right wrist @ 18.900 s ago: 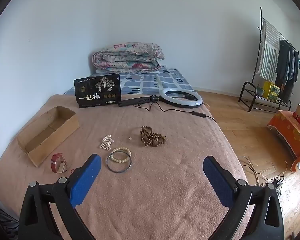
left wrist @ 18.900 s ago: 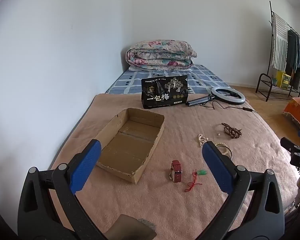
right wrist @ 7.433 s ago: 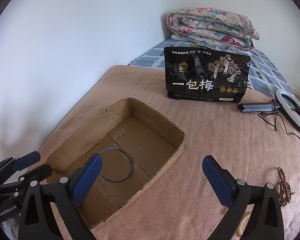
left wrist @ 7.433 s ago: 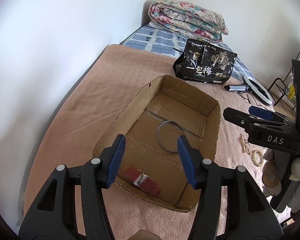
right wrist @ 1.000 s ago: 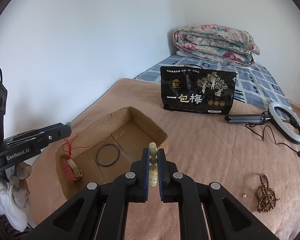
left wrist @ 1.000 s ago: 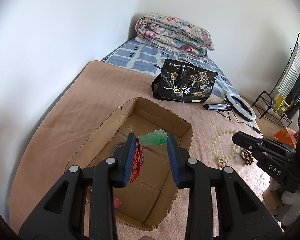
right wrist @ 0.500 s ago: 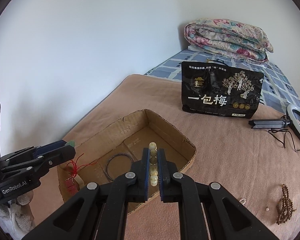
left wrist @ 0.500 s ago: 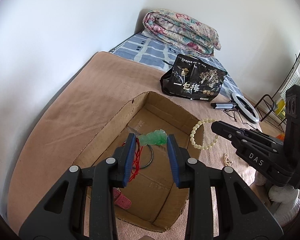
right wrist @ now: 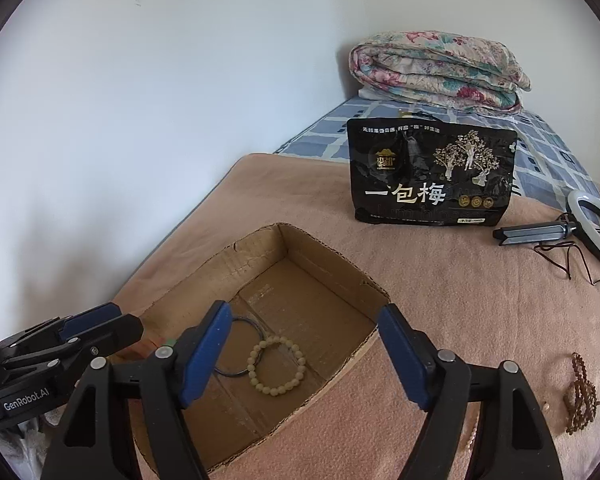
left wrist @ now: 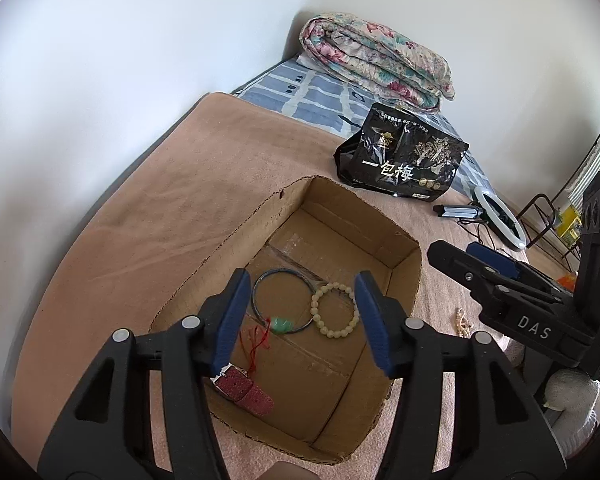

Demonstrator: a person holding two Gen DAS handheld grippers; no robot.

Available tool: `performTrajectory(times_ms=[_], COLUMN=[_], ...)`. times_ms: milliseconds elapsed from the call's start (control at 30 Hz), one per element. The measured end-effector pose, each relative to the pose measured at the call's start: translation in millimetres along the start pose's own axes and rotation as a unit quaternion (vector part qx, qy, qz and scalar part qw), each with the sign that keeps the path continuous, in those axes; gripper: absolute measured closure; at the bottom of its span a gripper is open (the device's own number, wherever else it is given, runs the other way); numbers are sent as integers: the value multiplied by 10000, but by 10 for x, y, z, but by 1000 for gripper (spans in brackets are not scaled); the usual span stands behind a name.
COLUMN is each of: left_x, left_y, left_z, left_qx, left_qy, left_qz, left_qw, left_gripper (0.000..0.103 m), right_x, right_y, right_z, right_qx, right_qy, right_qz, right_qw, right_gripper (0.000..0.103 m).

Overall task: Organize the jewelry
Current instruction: 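Open both grippers to drop the pendant and bracelet into the box, then move the left gripper to the pearl necklace and the right to the brown beads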

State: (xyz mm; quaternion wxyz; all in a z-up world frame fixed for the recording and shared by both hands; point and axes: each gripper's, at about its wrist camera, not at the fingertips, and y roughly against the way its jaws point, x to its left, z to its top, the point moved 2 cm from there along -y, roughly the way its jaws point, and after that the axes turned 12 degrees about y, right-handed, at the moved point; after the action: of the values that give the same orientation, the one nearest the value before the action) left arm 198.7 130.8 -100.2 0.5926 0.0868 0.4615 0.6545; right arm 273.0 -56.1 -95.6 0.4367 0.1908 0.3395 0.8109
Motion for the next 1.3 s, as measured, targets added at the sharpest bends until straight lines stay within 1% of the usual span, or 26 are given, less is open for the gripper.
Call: performTrajectory(times_ms=[233, 367, 433, 567, 667, 767, 933, 1300], left_x=[-20, -44, -71, -152, -241, -344, -532, -982], left_y=[24, 45, 53, 72, 95, 122, 119, 35], left_z=[-3, -24, -36, -70, -97, -125, -185, -403], left_qx=[-34, -60, -85, -104, -155, -191, -128, 55], left_qy=[20, -33, -79, -206, -343, -460, -573, -977], left_qz=[11, 13, 33, 0, -28, -76, -205, -443], left_qw=[10000, 10000, 9999, 9997, 9993, 9987, 9981, 9942], left_gripper=[47, 47, 47, 47, 47, 47, 47, 47], right_x=[-136, -204, -234, -314, -381, -473, -676, -1264], right_y=[104, 153, 187, 272, 347, 445, 619, 942], right_z=[-68, -115, -145, -186, -215, -247, -344, -645], right_qx=[-2, 15, 19, 23, 20, 6, -2, 73], right_qy=[-194, -257, -276, -290, -273, -264, -337, -582], right_qz=[-157, -227, -276, -343, -428, -534, -655, -1104], right_qw=[9997, 9994, 9992, 9990, 9987, 9982, 9973, 9922], right_gripper=[10, 8, 6, 5, 2, 1, 0, 0])
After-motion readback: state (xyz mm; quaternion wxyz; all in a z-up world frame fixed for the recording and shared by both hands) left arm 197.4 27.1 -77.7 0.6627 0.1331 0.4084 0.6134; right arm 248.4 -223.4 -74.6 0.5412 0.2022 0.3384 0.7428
